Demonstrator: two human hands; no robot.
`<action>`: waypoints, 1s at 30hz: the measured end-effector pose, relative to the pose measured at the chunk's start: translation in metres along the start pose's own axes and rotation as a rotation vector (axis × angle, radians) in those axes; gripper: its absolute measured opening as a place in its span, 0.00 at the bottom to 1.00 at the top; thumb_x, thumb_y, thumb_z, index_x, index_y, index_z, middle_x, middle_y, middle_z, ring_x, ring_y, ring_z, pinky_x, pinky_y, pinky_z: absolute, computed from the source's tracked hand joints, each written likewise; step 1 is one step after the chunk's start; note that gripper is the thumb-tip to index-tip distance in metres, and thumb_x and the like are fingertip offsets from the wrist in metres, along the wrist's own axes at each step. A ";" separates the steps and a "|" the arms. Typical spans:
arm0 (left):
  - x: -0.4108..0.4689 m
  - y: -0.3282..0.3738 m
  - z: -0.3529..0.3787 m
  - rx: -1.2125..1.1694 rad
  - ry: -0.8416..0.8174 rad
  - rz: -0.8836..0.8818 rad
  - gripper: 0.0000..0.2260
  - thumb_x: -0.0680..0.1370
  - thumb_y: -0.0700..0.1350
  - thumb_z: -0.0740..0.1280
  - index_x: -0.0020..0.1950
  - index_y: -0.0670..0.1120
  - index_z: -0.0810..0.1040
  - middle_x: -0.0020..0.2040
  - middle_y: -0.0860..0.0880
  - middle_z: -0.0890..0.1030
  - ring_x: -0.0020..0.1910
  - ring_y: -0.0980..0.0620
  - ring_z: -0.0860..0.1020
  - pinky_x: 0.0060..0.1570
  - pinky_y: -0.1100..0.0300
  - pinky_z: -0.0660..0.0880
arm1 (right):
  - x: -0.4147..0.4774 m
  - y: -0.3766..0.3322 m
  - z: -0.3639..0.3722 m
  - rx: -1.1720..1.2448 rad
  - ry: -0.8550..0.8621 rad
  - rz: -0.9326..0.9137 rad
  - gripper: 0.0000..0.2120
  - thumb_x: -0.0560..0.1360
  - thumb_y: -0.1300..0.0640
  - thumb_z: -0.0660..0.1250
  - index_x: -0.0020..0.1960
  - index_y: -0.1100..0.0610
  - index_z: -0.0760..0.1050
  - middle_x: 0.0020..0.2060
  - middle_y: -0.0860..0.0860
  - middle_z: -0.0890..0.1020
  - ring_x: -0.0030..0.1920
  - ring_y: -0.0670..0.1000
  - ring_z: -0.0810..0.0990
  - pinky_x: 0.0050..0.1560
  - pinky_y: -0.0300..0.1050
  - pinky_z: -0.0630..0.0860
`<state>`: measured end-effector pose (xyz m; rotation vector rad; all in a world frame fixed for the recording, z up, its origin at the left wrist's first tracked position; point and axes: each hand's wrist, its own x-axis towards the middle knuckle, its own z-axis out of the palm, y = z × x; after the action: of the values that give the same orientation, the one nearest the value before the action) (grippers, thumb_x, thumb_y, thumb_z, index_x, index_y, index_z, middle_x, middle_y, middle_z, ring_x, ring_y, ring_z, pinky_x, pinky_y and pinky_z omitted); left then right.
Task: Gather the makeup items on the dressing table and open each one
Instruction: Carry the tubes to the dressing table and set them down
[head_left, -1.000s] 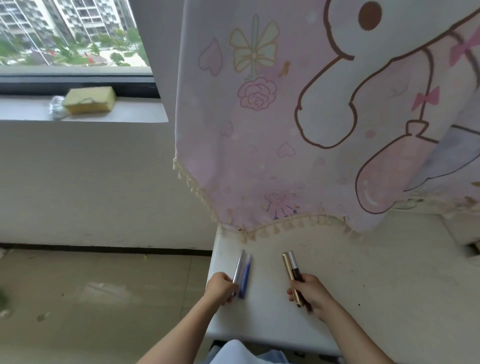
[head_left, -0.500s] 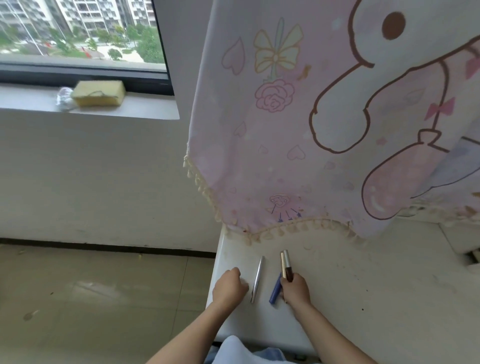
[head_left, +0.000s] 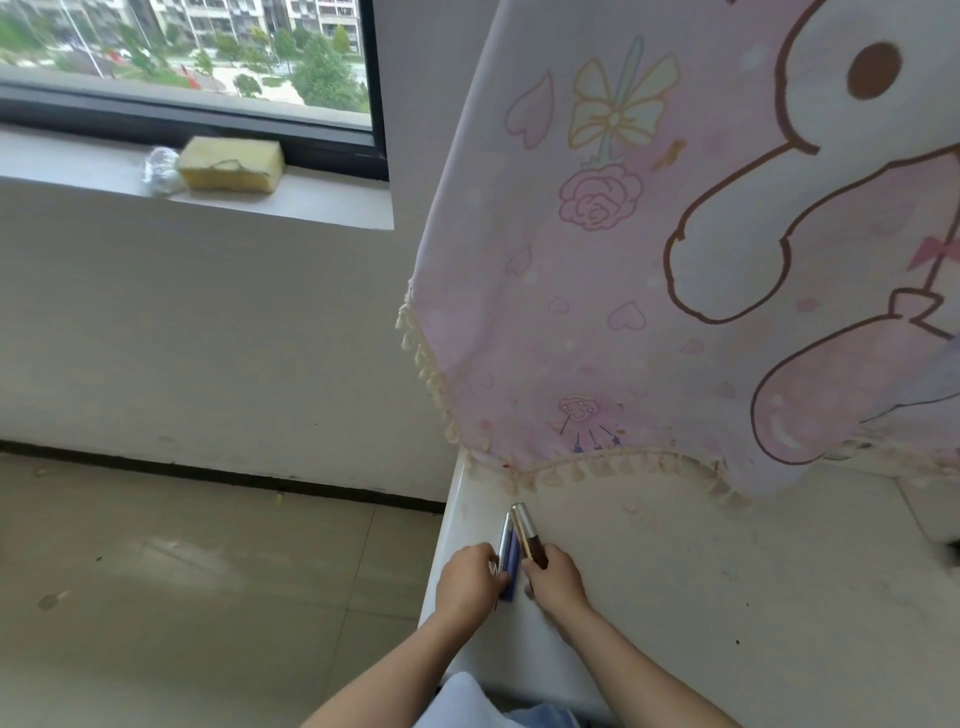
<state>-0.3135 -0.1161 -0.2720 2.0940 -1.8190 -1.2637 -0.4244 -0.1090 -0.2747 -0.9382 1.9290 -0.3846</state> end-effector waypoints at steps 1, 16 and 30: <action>0.001 -0.002 0.000 -0.003 0.011 -0.006 0.07 0.73 0.45 0.65 0.49 0.44 0.76 0.41 0.47 0.78 0.41 0.51 0.73 0.42 0.57 0.72 | 0.000 0.001 -0.002 0.014 0.032 0.012 0.05 0.74 0.62 0.59 0.40 0.56 0.70 0.41 0.56 0.77 0.45 0.58 0.79 0.47 0.48 0.74; 0.002 -0.003 -0.001 0.000 0.008 0.007 0.04 0.74 0.44 0.63 0.43 0.48 0.68 0.43 0.47 0.76 0.41 0.50 0.71 0.38 0.60 0.67 | 0.006 0.002 -0.007 -0.045 0.080 0.003 0.05 0.73 0.62 0.63 0.38 0.57 0.73 0.42 0.56 0.80 0.42 0.51 0.74 0.42 0.43 0.69; 0.003 -0.006 -0.001 0.021 0.005 0.076 0.03 0.75 0.44 0.63 0.46 0.49 0.69 0.34 0.53 0.70 0.41 0.50 0.71 0.40 0.58 0.69 | 0.002 0.003 -0.004 -0.141 0.177 -0.026 0.13 0.74 0.62 0.62 0.58 0.61 0.74 0.56 0.56 0.79 0.56 0.56 0.78 0.49 0.42 0.71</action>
<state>-0.3084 -0.1179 -0.2763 2.0161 -1.8986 -1.2257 -0.4292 -0.1094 -0.2759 -1.0507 2.1293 -0.3611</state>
